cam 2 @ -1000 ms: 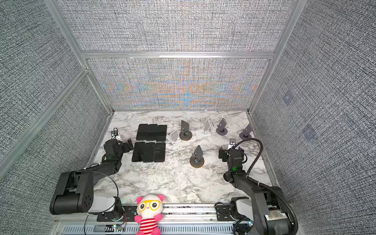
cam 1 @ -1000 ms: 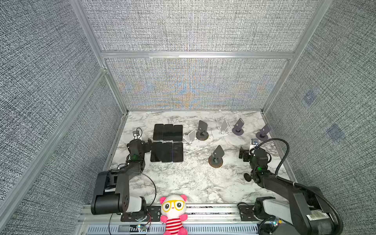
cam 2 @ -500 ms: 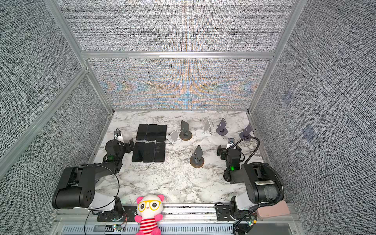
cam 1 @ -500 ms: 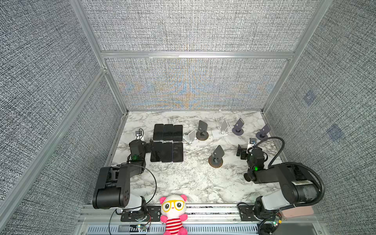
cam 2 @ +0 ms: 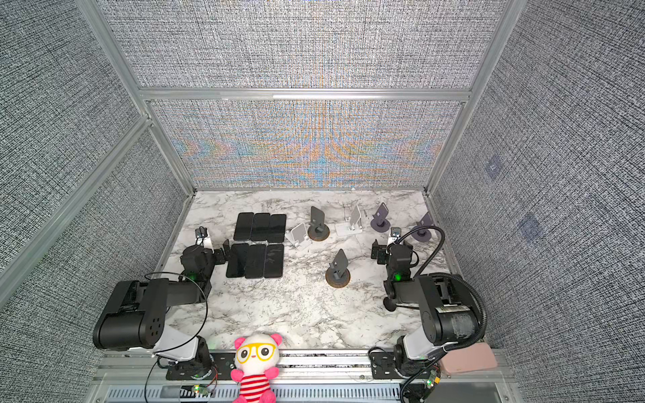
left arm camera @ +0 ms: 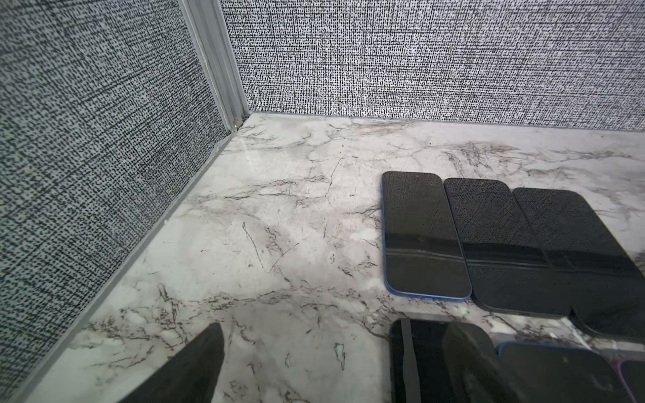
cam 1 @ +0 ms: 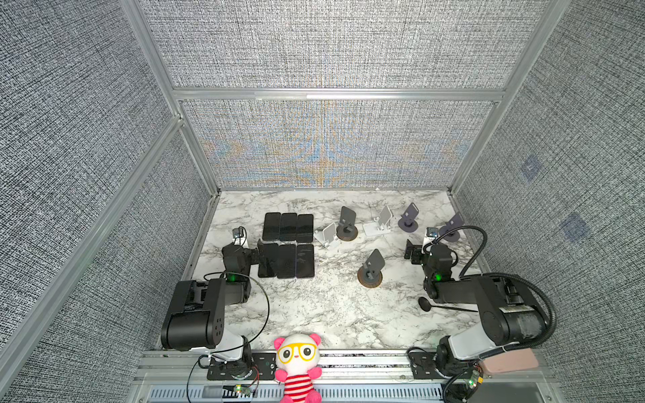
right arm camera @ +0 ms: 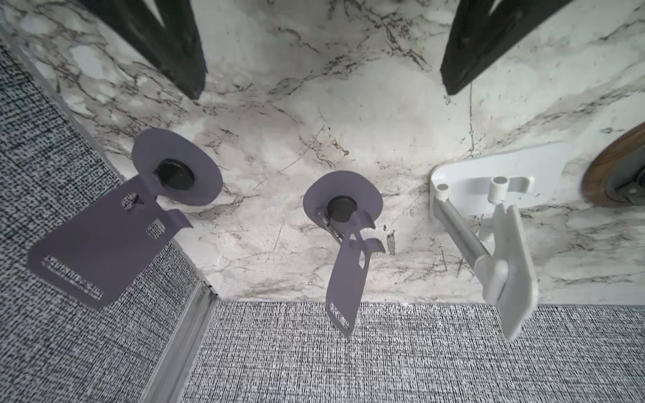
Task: Remove the phone from the phone stand
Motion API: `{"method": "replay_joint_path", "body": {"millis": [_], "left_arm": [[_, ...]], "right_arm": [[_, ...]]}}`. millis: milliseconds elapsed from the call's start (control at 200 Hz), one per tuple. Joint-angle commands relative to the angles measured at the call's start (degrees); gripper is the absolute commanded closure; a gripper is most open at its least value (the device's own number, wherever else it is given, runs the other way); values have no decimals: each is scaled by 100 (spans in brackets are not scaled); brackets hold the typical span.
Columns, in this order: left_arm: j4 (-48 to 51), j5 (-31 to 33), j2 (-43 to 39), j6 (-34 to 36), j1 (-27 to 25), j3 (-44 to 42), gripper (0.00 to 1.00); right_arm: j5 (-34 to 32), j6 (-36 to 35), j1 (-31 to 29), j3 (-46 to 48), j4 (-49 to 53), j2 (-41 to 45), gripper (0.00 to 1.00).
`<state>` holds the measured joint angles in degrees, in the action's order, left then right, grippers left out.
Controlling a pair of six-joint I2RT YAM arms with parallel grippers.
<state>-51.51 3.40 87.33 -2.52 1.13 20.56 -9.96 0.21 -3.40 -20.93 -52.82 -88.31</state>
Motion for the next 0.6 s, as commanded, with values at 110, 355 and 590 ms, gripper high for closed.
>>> {"method": "replay_joint_path", "body": {"millis": [110, 355, 590], "left_arm": [[-232, -39, -1, 59, -6, -16, 1], [-237, -41, 4, 60, -3, -20, 1], [-237, -40, 11, 59, -3, -13, 1]], "right_arm": [[13, 3, -3, -34, 78, -2, 1], [7, -6, -8, -32, 78, -2, 1], [2, -6, -8, -43, 96, -10, 1]]}}
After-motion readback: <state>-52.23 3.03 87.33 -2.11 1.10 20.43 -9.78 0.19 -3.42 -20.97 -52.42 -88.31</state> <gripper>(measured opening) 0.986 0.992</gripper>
